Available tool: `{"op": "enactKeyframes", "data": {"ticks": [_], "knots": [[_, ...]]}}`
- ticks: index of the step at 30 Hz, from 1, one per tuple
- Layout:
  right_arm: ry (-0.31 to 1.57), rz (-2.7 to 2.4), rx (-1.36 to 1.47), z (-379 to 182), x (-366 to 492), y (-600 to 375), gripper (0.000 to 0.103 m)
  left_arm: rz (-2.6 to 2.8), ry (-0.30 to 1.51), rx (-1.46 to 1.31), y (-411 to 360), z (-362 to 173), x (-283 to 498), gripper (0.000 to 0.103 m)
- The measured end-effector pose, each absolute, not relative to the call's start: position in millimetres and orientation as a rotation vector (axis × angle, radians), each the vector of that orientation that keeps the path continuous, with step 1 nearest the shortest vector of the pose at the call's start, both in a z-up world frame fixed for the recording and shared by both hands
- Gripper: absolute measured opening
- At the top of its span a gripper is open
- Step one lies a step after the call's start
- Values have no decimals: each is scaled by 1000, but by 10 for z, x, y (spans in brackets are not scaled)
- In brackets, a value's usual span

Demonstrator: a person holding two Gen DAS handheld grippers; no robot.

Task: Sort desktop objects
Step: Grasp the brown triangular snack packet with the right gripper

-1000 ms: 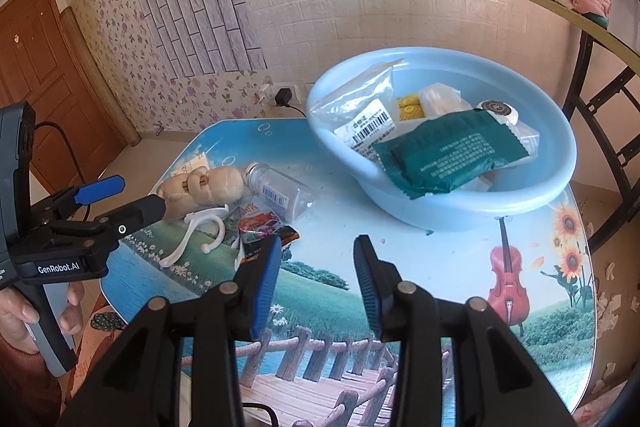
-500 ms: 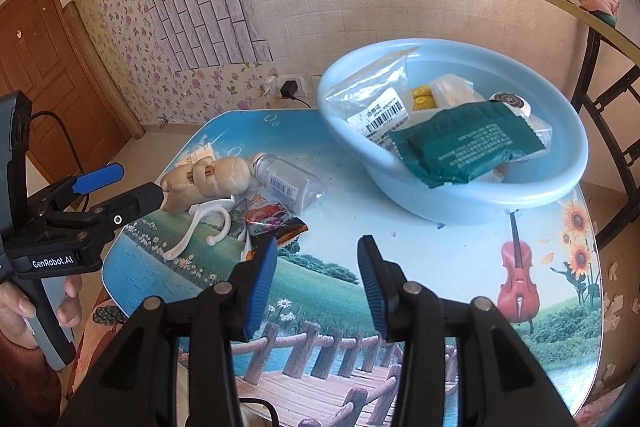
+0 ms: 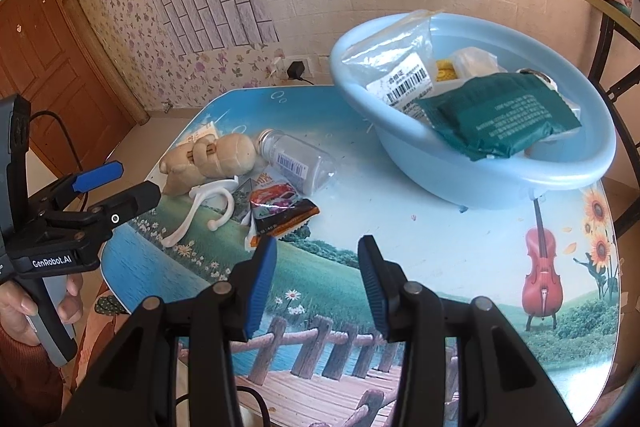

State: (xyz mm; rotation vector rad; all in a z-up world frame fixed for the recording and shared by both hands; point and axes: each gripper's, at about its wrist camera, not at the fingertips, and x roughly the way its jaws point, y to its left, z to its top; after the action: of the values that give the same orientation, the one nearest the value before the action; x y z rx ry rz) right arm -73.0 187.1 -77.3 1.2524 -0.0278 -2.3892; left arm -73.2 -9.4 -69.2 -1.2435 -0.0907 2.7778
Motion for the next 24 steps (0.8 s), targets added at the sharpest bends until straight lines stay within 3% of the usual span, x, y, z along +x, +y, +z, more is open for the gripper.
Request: {"op": "enactKeyframes", "data": {"ticks": [24], "knots": [[-48,-2355,1305,-930,-824,1743,42,2731,-103,-1268,-211,-912,-755,103]]}}
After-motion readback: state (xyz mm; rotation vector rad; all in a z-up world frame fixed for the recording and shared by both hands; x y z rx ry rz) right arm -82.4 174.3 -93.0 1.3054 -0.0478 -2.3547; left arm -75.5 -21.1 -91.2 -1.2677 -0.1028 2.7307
